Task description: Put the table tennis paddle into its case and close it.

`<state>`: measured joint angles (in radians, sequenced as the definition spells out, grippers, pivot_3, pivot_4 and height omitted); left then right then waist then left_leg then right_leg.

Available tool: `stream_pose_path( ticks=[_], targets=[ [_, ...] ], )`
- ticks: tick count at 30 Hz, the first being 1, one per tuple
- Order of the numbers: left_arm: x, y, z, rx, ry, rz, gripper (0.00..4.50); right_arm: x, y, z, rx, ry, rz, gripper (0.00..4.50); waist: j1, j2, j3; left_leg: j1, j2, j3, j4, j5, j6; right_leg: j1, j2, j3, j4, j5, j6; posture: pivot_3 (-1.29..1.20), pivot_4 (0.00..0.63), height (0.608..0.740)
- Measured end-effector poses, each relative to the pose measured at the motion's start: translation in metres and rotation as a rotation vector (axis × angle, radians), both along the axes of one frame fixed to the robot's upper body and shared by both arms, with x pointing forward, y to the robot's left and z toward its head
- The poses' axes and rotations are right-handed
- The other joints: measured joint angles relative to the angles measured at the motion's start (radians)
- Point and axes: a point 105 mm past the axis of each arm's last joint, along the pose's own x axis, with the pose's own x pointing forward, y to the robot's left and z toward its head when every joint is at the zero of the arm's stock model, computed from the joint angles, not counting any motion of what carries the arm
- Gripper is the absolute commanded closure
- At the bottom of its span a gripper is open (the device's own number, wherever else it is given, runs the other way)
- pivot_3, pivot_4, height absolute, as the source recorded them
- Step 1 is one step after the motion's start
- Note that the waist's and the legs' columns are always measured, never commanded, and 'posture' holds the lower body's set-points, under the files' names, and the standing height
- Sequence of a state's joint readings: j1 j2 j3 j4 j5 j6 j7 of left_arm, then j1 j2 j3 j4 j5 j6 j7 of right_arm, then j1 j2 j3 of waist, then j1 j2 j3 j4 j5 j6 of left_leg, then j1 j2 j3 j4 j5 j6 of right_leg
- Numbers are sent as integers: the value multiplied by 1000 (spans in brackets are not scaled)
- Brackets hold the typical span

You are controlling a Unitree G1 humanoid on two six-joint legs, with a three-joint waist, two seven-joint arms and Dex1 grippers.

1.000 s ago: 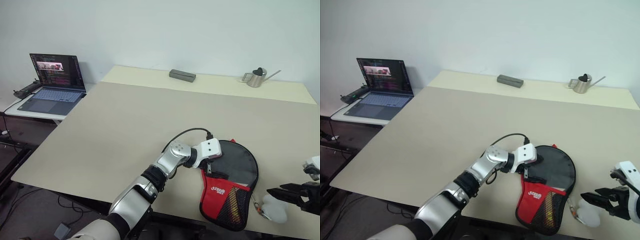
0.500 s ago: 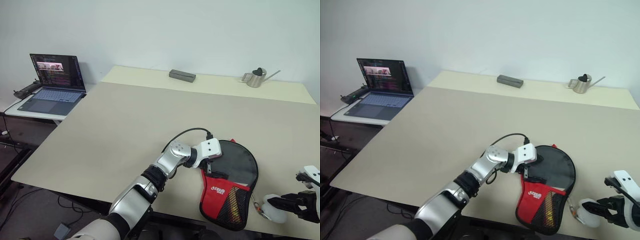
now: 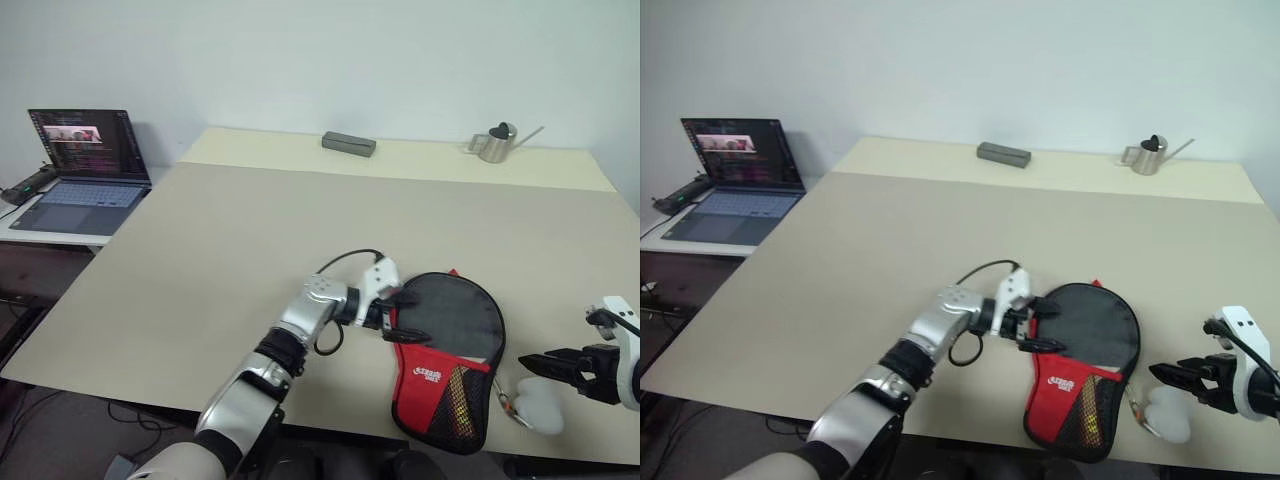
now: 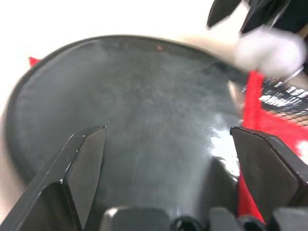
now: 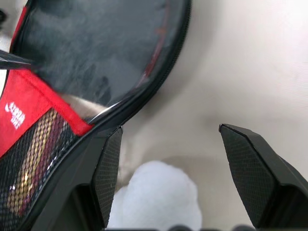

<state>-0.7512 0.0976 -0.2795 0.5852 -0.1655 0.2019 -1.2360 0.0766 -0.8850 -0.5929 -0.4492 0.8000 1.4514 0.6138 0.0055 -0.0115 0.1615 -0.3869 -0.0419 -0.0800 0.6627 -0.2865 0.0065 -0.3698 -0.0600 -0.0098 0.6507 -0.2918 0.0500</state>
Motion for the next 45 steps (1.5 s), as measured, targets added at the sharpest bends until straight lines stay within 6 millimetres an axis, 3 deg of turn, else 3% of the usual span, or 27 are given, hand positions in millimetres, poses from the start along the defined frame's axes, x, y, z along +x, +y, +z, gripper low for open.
stream_pose_path(
  ticks=[4,8,16,22,25,31,34,45],
  targets=[
    [-2,23,52,-136,21,-10,0,19,6,5,26,-25,23,998,-6,1,1,-6,0,-1,1,2,-2,-5,0,0,0,1,-1,0,150,740],
    [-6,46,75,-145,22,-14,0,38,14,9,33,-59,47,998,-7,2,1,-6,0,-1,1,3,-6,-5,0,1,-1,1,-1,0,150,740],
    [-1,96,54,-32,33,119,0,62,24,-7,43,-40,79,998,-6,3,2,-7,0,-1,1,4,-6,-5,-1,1,-1,1,-1,0,150,740],
    [2,105,49,-27,28,175,0,77,18,-11,37,-50,67,998,-6,3,2,-7,0,-1,1,4,-6,-6,-4,2,-1,1,-1,0,150,740],
    [2,106,47,-26,27,188,0,83,19,-11,52,-56,58,1578,-7,3,2,-7,0,-1,2,4,-6,-6,-4,1,0,1,-1,0,150,740],
    [1,106,45,-23,27,186,0,92,29,-11,61,-69,69,3594,-10,3,2,-7,0,0,2,5,-8,-8,-4,2,3,1,-1,0,150,740],
    [1,106,45,-25,16,184,0,96,33,-10,61,-86,75,4385,-14,3,2,-6,0,1,2,5,-8,-10,-4,2,7,1,-2,0,150,740],
    [1,106,44,-20,13,181,0,112,58,-9,81,-114,113,4450,-41,2,2,-1,5,1,1,8,-8,-11,4,3,14,6,-9,0,150,740]
  ],
)
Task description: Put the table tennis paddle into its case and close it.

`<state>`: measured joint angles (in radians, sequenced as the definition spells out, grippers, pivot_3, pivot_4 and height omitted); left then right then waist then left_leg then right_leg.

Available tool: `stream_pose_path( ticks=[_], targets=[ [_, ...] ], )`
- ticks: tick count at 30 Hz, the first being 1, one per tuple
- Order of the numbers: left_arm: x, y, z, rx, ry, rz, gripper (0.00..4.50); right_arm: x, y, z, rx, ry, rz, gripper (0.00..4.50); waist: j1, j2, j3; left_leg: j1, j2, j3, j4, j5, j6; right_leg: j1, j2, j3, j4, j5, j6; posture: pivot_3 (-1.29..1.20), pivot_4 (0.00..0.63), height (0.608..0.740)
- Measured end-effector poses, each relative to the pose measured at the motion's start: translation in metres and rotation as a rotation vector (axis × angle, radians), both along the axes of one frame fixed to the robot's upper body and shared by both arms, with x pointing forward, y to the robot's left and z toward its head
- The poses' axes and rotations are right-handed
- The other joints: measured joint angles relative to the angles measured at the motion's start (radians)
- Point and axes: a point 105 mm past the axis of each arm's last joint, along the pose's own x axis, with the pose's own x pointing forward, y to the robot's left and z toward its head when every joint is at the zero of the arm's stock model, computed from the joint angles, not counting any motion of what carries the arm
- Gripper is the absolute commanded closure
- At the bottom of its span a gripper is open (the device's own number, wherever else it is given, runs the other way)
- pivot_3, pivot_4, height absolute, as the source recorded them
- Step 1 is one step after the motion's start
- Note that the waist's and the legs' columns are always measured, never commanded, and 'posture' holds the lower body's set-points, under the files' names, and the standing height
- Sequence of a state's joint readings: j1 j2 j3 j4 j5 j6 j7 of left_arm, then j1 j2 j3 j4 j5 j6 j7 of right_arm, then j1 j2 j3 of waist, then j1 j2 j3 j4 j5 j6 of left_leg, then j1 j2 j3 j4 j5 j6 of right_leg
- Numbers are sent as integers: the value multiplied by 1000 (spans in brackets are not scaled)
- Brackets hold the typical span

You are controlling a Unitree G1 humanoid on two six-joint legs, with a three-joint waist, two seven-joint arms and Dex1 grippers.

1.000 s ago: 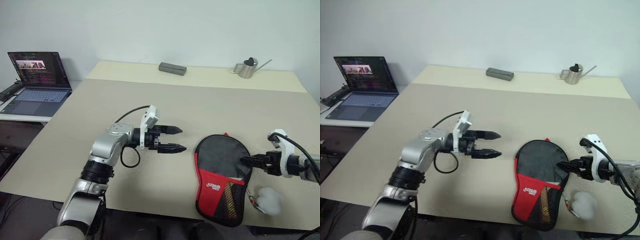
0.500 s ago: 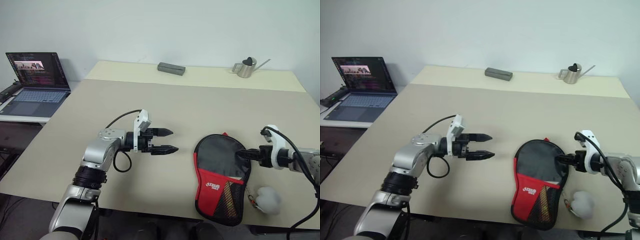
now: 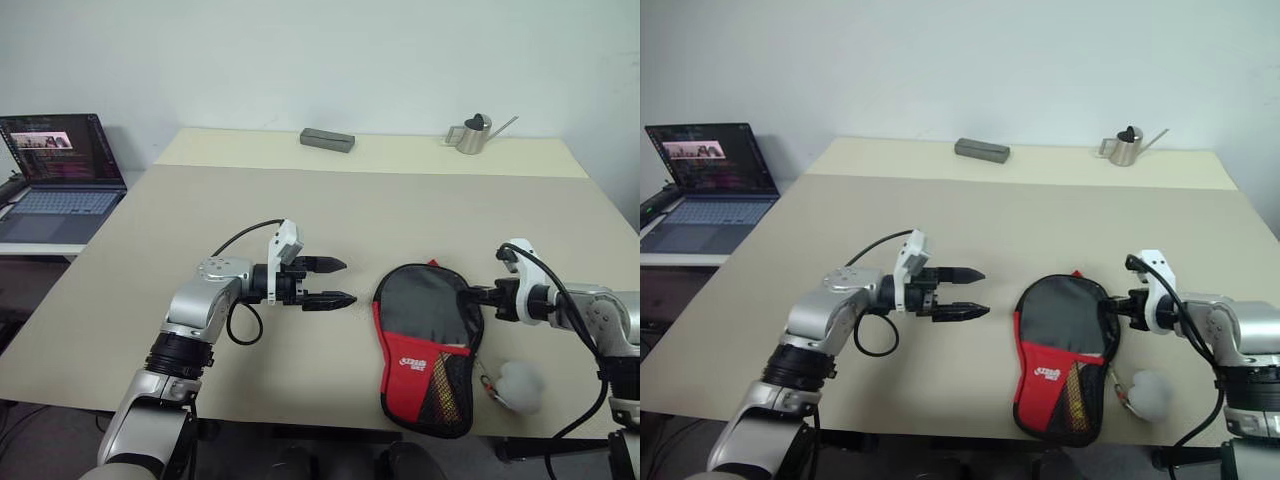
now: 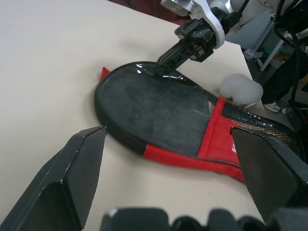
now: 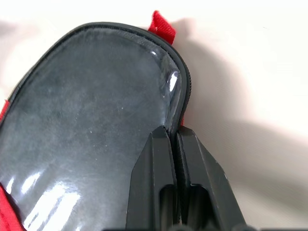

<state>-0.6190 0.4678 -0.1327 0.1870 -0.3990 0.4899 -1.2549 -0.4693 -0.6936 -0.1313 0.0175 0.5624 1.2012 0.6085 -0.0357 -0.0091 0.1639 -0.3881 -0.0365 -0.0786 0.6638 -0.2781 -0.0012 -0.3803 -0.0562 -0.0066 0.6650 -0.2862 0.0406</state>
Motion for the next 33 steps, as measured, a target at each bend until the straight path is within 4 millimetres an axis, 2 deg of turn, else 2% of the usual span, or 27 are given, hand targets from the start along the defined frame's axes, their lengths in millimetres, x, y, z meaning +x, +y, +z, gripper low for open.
stream_pose_path(
  ticks=[7,18,21,25,29,33],
  targets=[
    [0,-1,-1,5,2,-3,0,9,28,1,3,-12,76,4450,2,0,0,-1,2,0,-1,0,-1,-1,1,0,0,0,-1,0,150,740],
    [0,-2,-3,14,0,-1,0,20,35,-2,-4,-13,88,4450,0,0,0,-1,4,2,0,2,-2,-3,2,1,1,2,-4,0,150,740],
    [0,-3,-3,18,-4,-5,0,22,36,-2,8,-10,77,3814,0,0,0,1,5,3,0,2,-2,-3,3,1,2,4,-5,0,150,740],
    [-1,-5,-3,12,-9,-11,0,26,39,1,14,-25,69,2511,3,0,0,0,5,4,-1,2,-2,-4,3,1,3,3,-5,0,150,740],
    [-1,-6,-4,14,-8,-15,0,27,38,13,57,-55,48,2511,6,0,0,-7,5,3,0,3,-3,-9,3,1,2,3,-5,0,150,740],
    [-3,-10,-6,16,-4,-32,0,26,33,44,123,-125,18,2511,8,0,0,-8,5,2,0,4,-4,-9,2,0,0,4,-5,0,150,740]
  ],
)
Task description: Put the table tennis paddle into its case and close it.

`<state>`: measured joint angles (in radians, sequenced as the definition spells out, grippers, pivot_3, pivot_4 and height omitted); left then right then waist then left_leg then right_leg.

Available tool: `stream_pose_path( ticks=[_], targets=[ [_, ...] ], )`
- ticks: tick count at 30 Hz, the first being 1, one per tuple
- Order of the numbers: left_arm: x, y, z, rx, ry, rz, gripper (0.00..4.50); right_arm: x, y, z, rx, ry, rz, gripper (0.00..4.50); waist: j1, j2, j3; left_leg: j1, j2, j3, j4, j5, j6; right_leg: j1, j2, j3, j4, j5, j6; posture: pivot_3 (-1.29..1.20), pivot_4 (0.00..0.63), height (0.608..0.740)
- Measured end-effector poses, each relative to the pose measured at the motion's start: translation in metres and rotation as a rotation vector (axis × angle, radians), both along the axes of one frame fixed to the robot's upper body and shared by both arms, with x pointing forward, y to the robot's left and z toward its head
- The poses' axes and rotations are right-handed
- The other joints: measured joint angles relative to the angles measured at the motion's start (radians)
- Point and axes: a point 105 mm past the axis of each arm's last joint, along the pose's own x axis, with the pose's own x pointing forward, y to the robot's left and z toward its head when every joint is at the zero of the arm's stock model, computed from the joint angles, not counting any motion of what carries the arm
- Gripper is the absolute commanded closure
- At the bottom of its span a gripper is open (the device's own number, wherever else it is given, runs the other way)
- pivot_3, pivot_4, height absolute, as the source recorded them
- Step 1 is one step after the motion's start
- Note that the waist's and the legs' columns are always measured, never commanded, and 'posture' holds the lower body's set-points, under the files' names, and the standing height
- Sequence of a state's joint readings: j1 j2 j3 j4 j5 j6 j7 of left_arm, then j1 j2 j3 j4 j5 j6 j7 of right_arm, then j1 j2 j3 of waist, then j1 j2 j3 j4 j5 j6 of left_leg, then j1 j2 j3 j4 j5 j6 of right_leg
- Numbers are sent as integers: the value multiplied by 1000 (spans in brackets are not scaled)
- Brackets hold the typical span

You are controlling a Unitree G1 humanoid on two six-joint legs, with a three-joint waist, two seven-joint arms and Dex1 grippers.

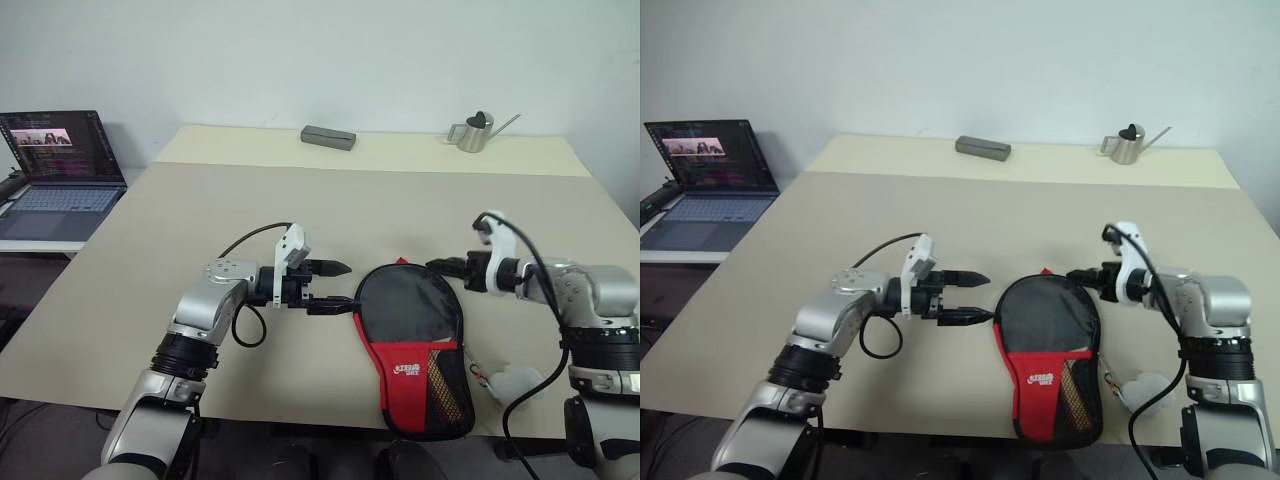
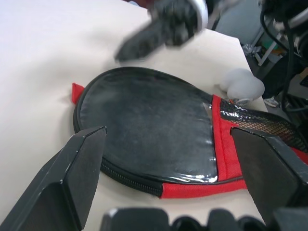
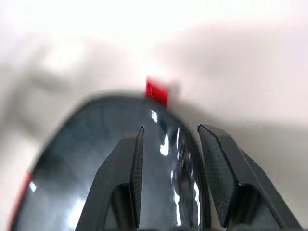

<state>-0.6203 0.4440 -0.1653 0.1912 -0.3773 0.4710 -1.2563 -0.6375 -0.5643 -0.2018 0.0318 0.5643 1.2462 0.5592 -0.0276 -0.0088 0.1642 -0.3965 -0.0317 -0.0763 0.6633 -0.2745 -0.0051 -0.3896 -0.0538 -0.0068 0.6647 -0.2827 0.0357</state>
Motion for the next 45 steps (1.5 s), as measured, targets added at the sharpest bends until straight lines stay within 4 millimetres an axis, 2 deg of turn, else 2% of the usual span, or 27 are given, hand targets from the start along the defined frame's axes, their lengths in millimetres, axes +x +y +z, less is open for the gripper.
stream_pose_path(
  ticks=[4,6,8,12,13,17,21,25,30,34,40,45],
  targets=[
    [-2,-9,-2,5,5,-46,0,-16,-10,24,12,-49,11,2511,3,0,0,-1,0,-2,0,0,0,0,0,0,0,0,0,0,150,740],
    [0,-13,2,9,-10,-68,0,-31,-19,27,10,-43,19,2147,11,0,0,-2,0,-3,0,0,0,0,0,-1,0,0,0,0,150,740],
    [2,-15,5,20,-28,-86,0,-49,-25,26,-10,-20,51,1629,18,0,0,-2,-1,-2,0,0,1,0,0,-2,0,0,0,0,150,740],
    [3,-25,7,37,-52,-142,0,-85,-28,26,-71,4,158,237,24,0,0,-2,-2,-1,1,0,1,0,1,-2,0,0,1,0,150,740],
    [4,-27,7,43,-57,-154,0,-94,-28,26,-94,9,185,45,24,0,0,-1,-2,-1,1,0,1,0,1,-2,0,0,1,0,150,740],
    [7,-41,7,65,-90,-190,0,-122,-32,23,-158,31,239,45,26,-2,1,-1,-3,-1,1,1,2,1,1,-3,0,0,2,0,150,740],
    [4,-64,8,74,-137,-253,0,-140,-30,30,-148,1,263,45,28,-3,2,-1,-4,-2,1,1,3,2,1,-3,0,0,3,0,150,740],
    [4,-82,1,90,-163,-277,0,-156,-35,24,-152,31,242,45,29,-4,2,-1,-6,-2,1,1,3,2,0,-3,0,0,4,0,150,740],
    [9,-101,-8,152,-224,-286,0,-169,-46,20,-160,61,185,45,31,-4,3,-1,-7,-2,1,2,4,3,-1,-3,0,0,5,0,150,740],
    [14,-109,-22,199,-234,-266,0,-172,-56,18,-180,65,128,45,30,-5,3,-1,-7,-2,1,2,4,3,0,-3,0,0,5,0,150,740],
    [12,-117,-43,263,-276,-279,0,-190,-72,0,-228,146,69,45,35,-5,3,-1,-8,-2,1,2,4,3,-1,-3,0,0,7,0,150,740],
    [4,-128,-48,266,-315,-321,0,-191,-78,-1,-244,134,44,45,35,-6,3,1,-8,-2,1,2,4,5,-1,-2,-1,0,8,0,150,740]
  ],
)
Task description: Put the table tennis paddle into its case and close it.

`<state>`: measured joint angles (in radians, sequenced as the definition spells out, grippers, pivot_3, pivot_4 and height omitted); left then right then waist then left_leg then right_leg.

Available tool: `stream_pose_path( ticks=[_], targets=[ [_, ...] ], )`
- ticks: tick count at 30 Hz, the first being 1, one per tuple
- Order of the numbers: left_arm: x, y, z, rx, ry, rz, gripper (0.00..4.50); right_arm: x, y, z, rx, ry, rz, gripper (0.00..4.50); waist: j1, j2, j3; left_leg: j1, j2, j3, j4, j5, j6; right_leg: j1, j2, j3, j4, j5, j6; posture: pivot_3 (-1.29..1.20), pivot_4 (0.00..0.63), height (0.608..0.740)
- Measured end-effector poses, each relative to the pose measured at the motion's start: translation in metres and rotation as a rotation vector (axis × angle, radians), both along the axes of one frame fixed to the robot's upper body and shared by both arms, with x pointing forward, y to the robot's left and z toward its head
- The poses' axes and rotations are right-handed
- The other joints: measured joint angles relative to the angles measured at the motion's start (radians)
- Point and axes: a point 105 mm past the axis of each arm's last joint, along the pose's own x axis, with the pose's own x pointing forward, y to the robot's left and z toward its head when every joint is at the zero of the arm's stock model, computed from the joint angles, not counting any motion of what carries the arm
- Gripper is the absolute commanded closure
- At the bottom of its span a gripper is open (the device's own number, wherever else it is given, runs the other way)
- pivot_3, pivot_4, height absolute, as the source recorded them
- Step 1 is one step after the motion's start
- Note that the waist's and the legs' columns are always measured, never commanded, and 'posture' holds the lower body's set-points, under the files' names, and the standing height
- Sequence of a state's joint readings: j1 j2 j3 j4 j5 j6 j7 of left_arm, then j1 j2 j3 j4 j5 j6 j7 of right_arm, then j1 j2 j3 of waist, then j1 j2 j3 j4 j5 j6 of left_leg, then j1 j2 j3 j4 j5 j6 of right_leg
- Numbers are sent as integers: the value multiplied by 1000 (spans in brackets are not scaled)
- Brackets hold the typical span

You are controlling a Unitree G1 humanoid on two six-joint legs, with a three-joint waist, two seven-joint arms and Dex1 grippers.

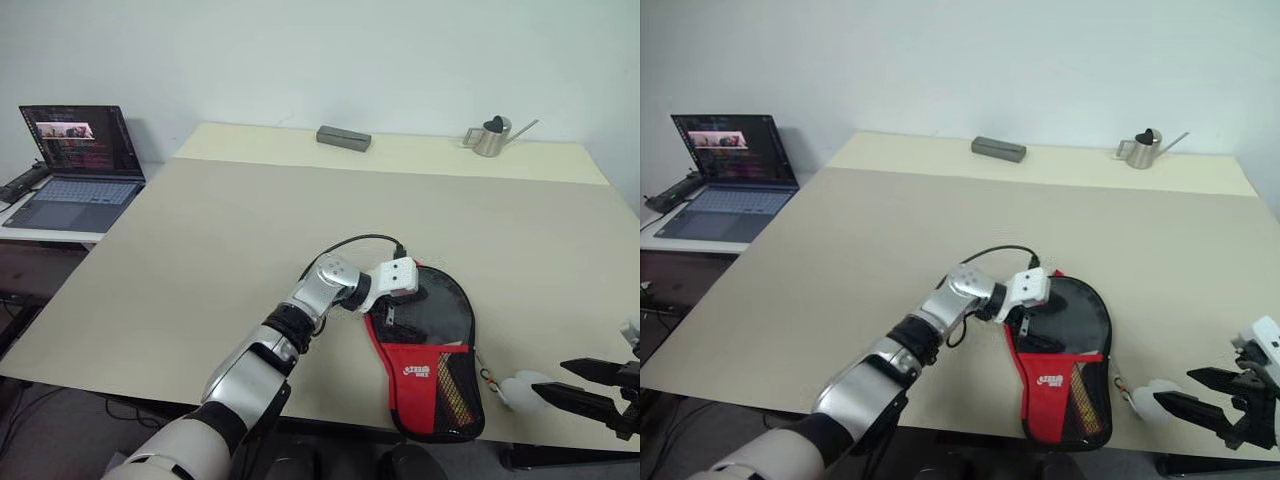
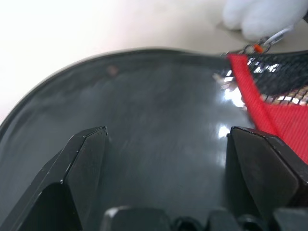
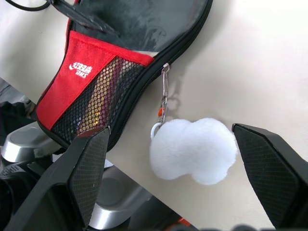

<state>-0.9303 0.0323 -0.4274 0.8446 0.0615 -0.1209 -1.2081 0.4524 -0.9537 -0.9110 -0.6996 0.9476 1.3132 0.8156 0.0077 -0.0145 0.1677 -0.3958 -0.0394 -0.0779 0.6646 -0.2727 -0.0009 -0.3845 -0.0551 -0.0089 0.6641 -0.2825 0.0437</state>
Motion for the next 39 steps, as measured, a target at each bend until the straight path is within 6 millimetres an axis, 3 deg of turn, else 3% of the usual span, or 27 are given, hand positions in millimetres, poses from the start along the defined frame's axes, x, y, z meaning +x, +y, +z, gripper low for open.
stream_pose_path(
  ticks=[6,18,29,32,39],
  targets=[
    [-3,-2,-2,-9,-4,-13,0,9,-6,-9,4,-18,-57,45,0,0,0,0,0,0,0,0,0,0,0,0,0,0,0,0,150,740],
    [-4,-2,-3,-12,1,-11,0,14,-9,-44,13,71,-105,45,0,1,-1,1,0,0,0,0,0,1,0,0,0,0,0,0,150,740],
    [-4,-1,-5,-16,4,-2,0,10,1,-61,46,121,-90,45,-1,2,-1,4,0,-1,0,0,0,5,0,0,0,0,0,0,150,740],
    [-4,0,-6,-18,4,1,0,10,-1,-63,43,118,-107,640,-1,1,-1,6,0,-1,0,0,0,6,0,0,0,0,0,0,150,740],
    [-4,0,-8,-25,-17,-4,0,13,-3,-65,41,101,-135,2936,-1,1,-1,10,0,-1,0,0,0,10,0,0,-1,0,0,0,150,740]
  ],
)
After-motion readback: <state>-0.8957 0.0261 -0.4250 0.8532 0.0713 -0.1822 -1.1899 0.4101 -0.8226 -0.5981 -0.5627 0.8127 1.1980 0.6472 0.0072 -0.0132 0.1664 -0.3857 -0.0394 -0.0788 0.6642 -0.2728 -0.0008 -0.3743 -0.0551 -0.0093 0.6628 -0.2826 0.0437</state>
